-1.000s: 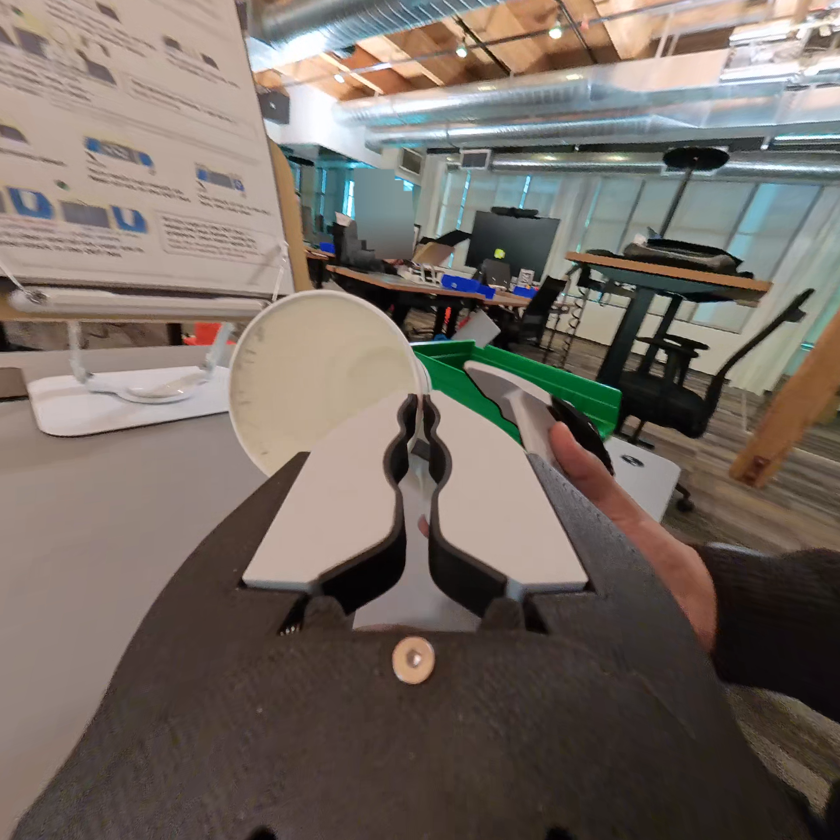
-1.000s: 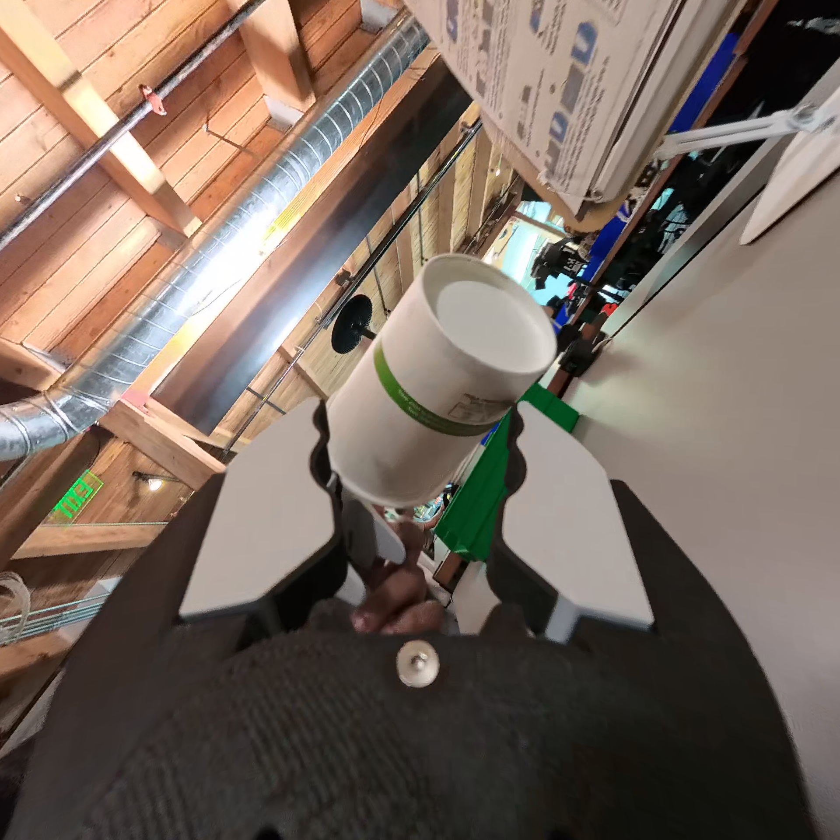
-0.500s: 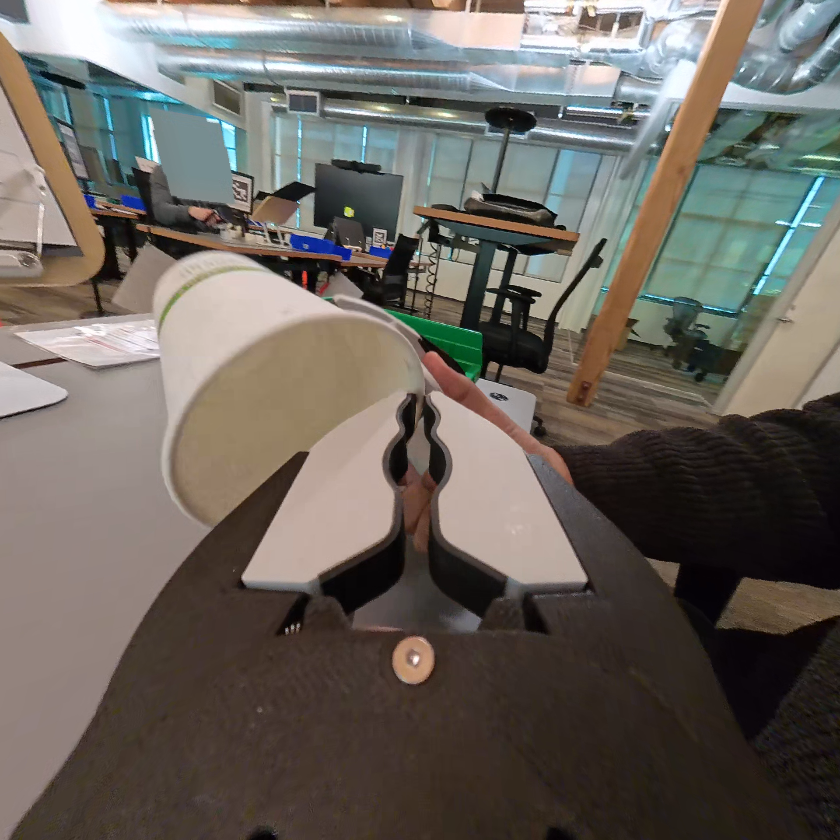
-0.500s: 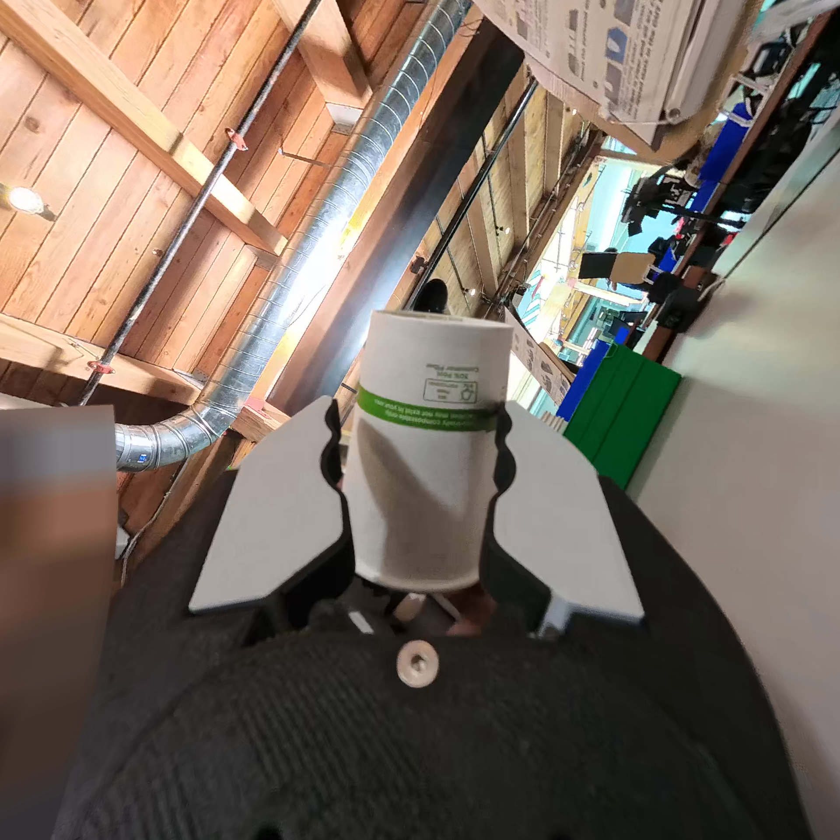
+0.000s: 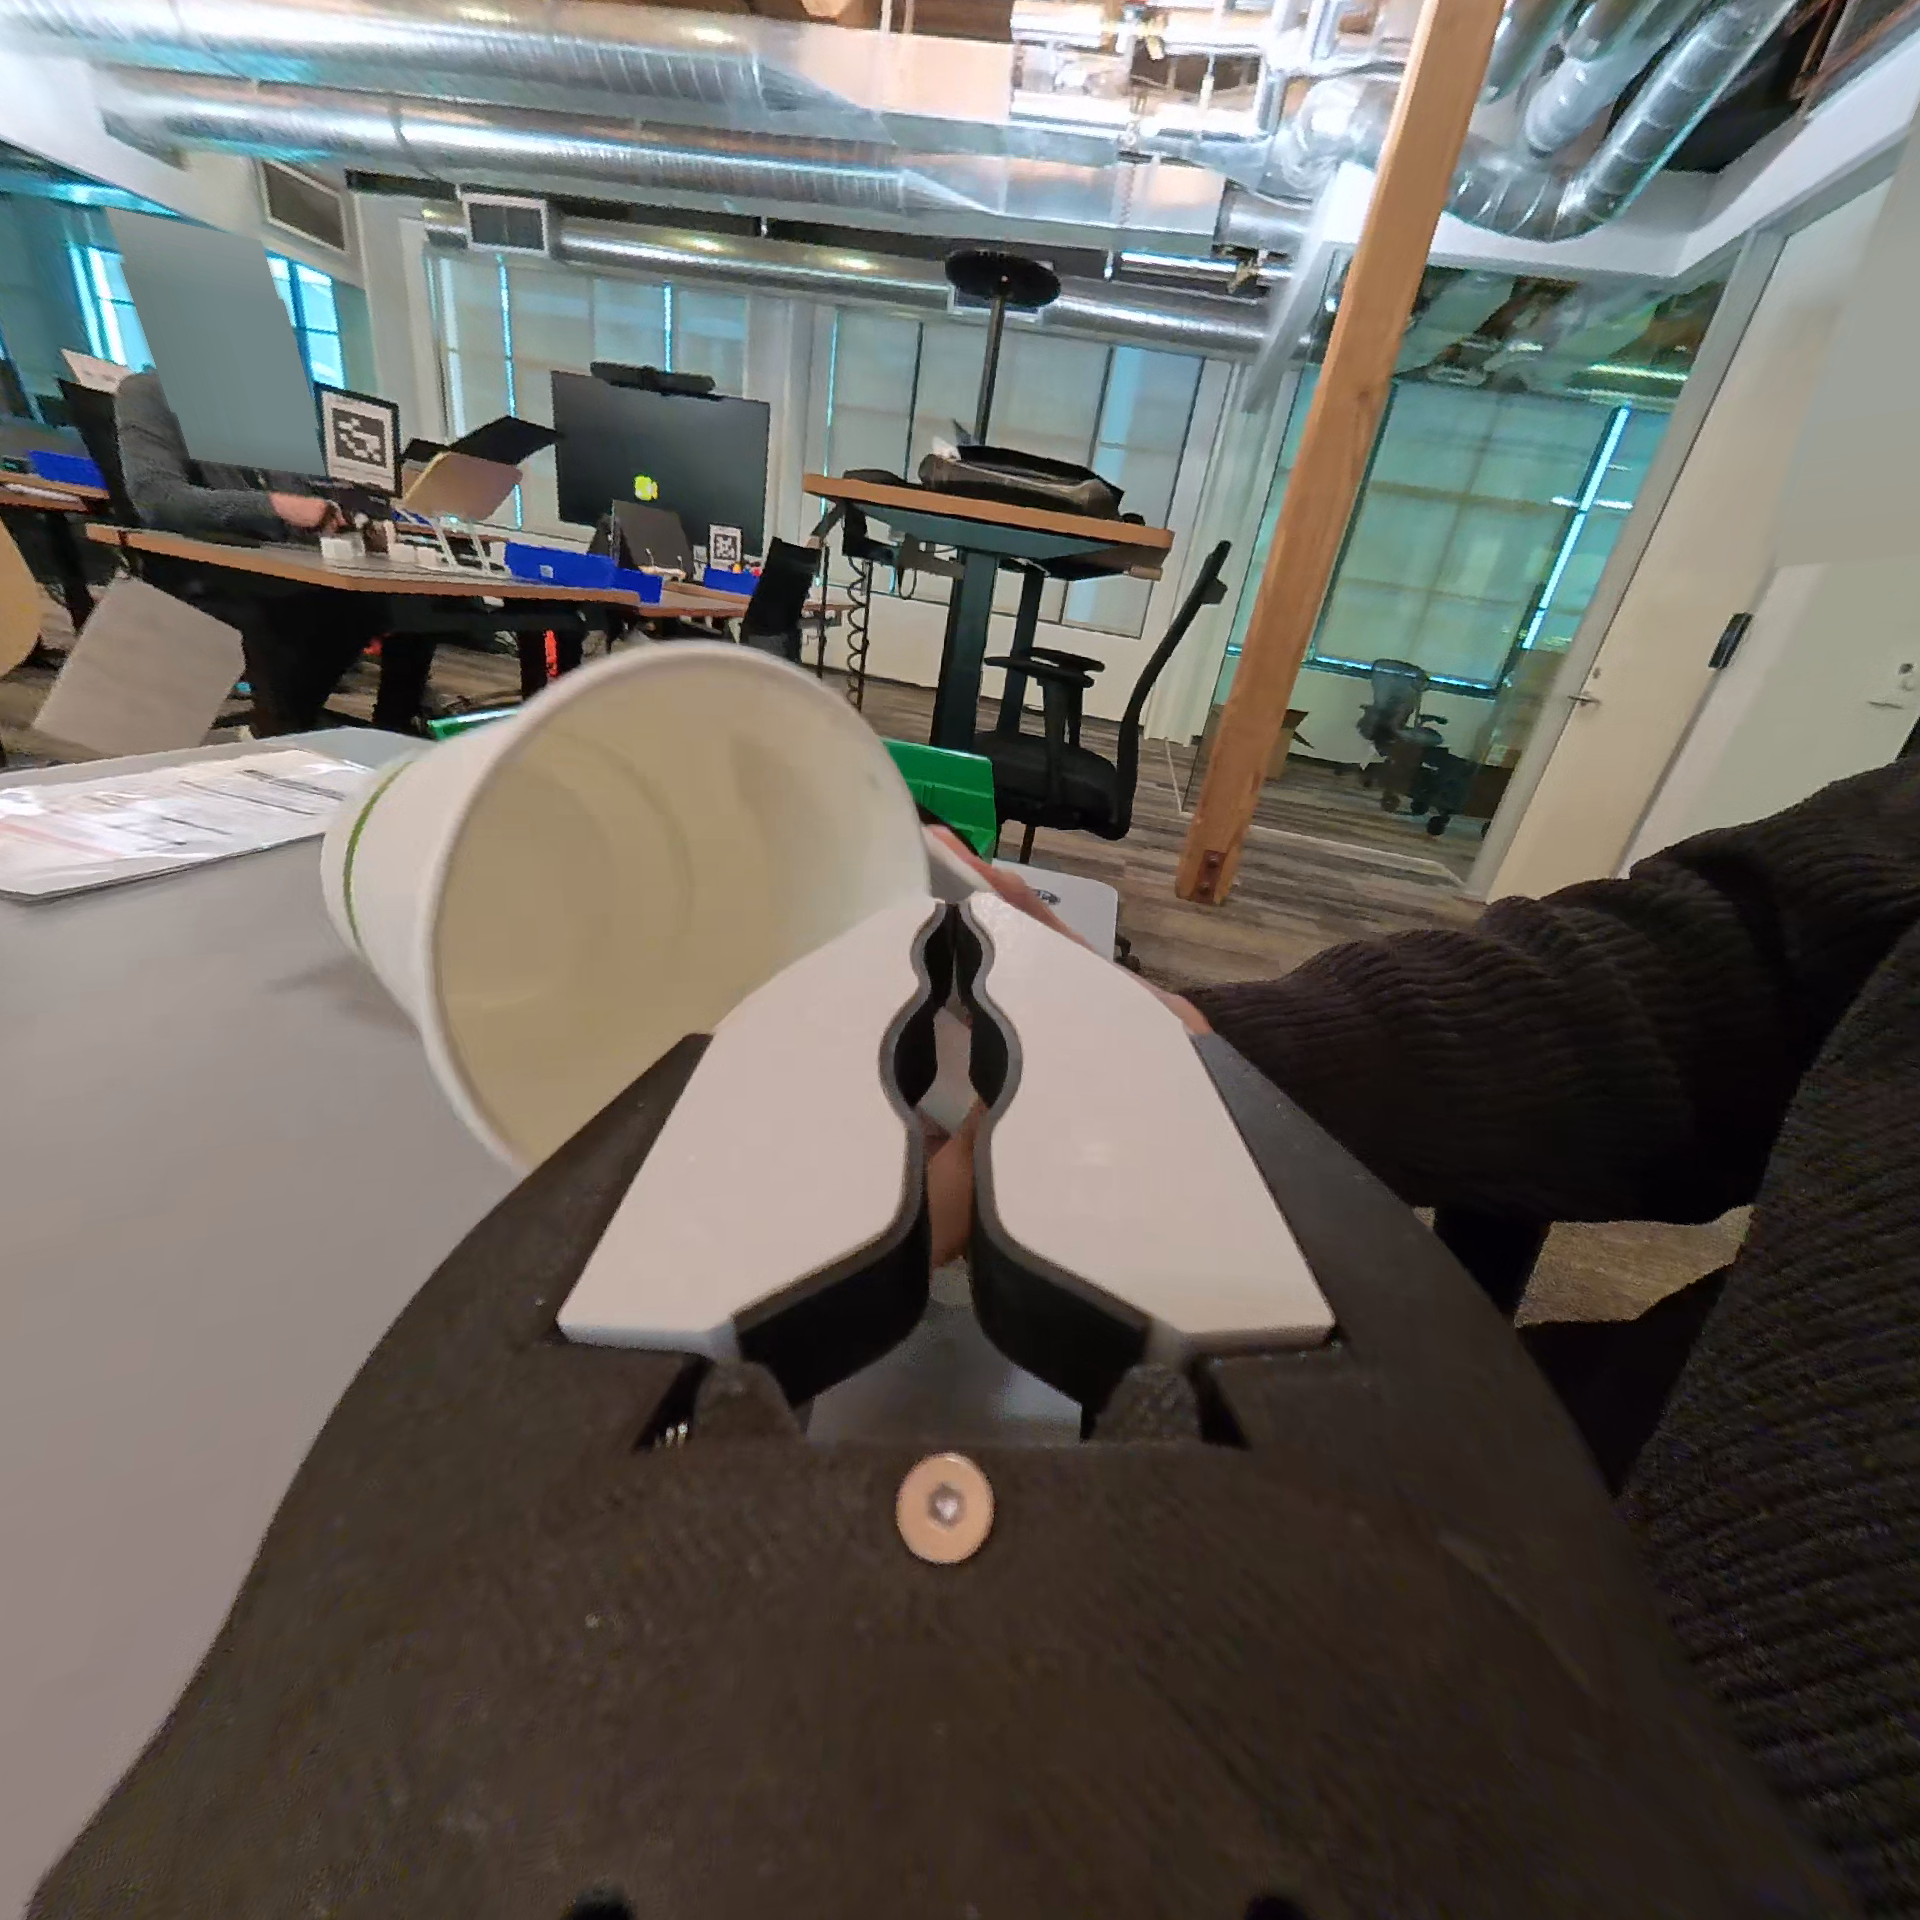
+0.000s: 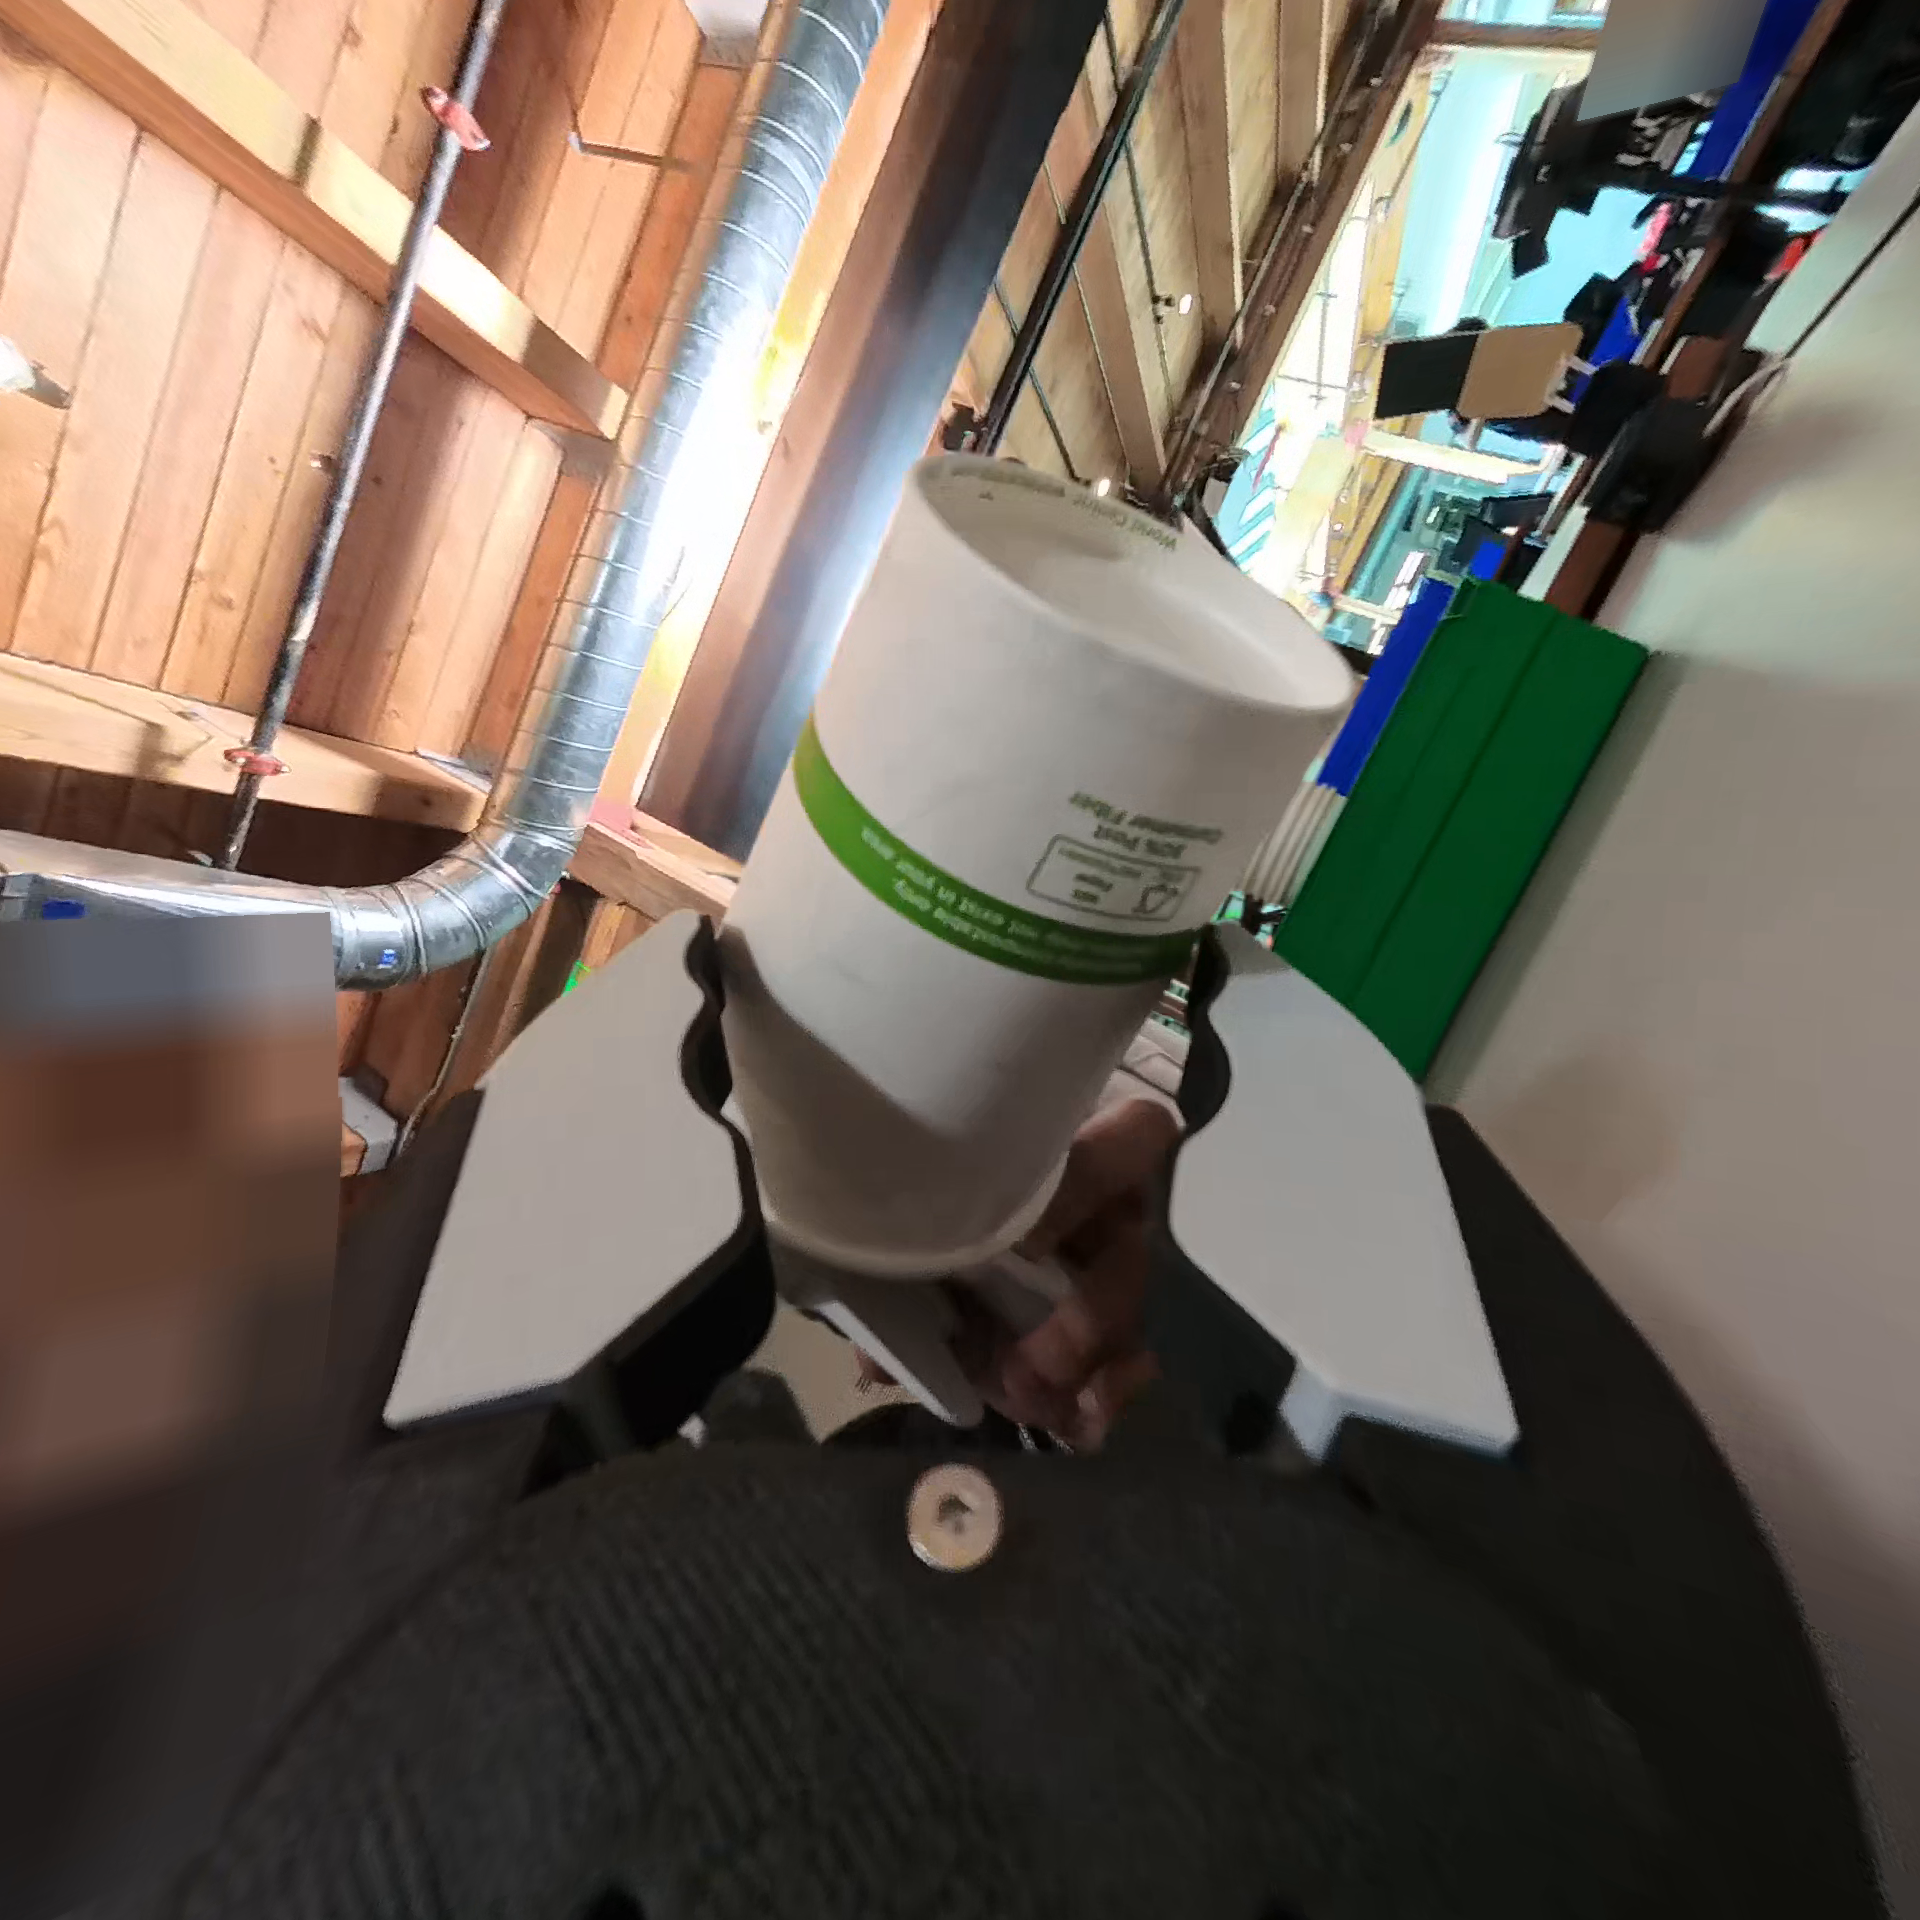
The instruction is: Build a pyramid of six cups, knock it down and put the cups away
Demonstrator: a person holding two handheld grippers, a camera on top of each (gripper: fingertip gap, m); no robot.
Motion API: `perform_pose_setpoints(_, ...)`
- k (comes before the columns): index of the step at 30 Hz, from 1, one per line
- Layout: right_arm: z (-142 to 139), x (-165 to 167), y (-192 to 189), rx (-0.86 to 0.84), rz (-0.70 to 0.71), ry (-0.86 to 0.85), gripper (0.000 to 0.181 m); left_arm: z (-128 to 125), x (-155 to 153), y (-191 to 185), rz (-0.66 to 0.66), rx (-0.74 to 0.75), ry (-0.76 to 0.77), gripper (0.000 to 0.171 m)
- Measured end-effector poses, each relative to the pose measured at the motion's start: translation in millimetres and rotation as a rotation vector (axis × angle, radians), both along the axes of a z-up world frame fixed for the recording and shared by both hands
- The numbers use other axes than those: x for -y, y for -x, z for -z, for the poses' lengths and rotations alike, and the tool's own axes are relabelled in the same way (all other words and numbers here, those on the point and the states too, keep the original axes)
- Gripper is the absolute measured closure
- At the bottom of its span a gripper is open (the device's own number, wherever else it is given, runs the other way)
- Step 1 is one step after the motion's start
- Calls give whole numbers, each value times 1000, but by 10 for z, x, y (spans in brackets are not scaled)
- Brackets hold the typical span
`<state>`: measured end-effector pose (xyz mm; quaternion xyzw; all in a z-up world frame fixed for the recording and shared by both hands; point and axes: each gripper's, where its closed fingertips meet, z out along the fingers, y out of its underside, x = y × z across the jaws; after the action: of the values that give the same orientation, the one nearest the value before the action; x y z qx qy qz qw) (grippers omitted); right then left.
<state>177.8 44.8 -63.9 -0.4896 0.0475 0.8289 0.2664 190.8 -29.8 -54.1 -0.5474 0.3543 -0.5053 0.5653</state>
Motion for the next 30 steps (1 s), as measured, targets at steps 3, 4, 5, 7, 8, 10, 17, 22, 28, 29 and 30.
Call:
perform_pose_setpoints(3,-66,2,-59,15,17,-65,95,70,-19,-10,8,-14,27,171)
perform_pose_setpoints(4,-89,-5,-77,36,45,-94,95,73,-38,0,-3,-7,30,171)
perform_pose_setpoints(5,-105,-16,-97,66,78,-121,95,63,-65,20,-23,6,32,171)
perform_pose_setpoints(7,-109,-63,-155,171,182,-191,96,46,-117,64,-56,28,39,171)
perform_pose_setpoints(8,-107,-90,-192,243,246,-241,96,43,-146,87,-73,33,43,171)
perform_pose_setpoints(10,-111,-137,-259,407,360,-370,95,48,-246,154,-137,43,51,170)
perform_pose_setpoints(17,121,-426,-232,983,601,-804,95,211,-1010,932,-670,-11,195,141)
perform_pose_setpoints(22,446,-668,129,1236,542,-1023,95,418,-1376,1814,-948,-126,295,131)
perform_pose_setpoints(28,671,-1003,845,1310,385,-1024,95,529,-1532,2527,-1112,-82,341,132)
perform_pose_setpoints(29,745,-1079,924,1350,361,-1003,95,535,-1539,2570,-1115,-67,351,132)
perform_pose_setpoints(30,817,-1135,993,1388,328,-986,95,541,-1545,2595,-1115,-57,357,132)
